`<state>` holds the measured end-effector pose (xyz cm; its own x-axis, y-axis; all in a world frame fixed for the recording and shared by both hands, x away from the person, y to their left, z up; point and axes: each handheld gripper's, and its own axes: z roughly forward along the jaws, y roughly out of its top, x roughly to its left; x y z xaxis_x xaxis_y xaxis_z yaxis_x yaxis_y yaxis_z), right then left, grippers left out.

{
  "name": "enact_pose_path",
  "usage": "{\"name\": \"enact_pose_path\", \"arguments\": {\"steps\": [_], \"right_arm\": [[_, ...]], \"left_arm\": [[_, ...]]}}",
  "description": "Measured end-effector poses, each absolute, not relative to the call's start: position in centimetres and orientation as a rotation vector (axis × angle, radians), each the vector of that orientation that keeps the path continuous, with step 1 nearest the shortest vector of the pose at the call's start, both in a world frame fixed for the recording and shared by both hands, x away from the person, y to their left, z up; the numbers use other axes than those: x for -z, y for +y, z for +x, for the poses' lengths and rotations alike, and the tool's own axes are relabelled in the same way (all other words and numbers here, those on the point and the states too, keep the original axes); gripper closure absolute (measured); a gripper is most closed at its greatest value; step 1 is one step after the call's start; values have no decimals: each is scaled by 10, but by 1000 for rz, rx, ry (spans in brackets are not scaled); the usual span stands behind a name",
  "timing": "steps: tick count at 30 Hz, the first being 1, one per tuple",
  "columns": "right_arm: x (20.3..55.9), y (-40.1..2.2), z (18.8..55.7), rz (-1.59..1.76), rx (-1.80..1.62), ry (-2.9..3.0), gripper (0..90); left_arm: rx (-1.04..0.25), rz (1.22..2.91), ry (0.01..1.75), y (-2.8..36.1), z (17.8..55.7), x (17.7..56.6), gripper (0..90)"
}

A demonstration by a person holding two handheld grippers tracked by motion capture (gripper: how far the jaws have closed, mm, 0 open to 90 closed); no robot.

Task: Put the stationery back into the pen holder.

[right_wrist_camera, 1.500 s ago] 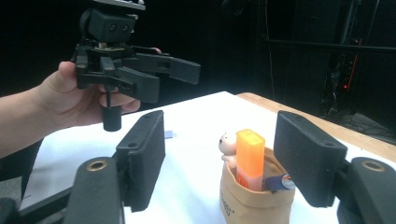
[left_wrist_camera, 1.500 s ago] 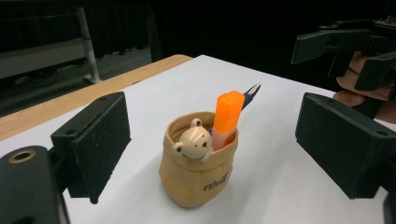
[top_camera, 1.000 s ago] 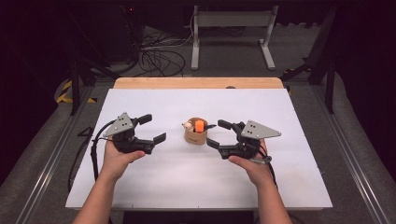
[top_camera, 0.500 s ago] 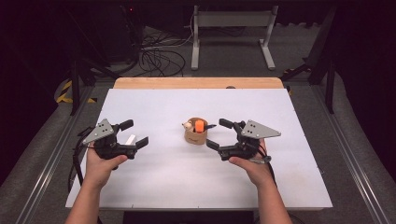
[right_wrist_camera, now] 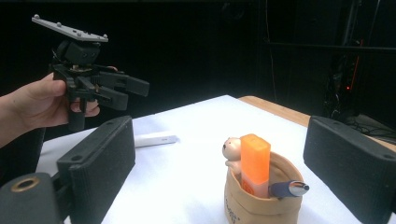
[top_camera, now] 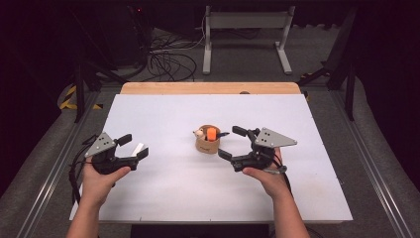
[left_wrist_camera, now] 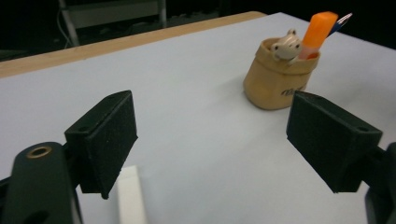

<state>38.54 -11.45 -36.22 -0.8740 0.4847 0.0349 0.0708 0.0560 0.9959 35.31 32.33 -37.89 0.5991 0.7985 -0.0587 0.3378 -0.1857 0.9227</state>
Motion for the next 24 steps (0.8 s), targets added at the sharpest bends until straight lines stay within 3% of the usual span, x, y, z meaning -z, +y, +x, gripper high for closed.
{"name": "enact_pose_path", "arguments": {"steps": [24], "right_arm": [[361, -115, 385, 549, -1862, 2028, 107]], "left_arm": [[-552, 1893, 1142, 343, 352, 408, 391]]}}
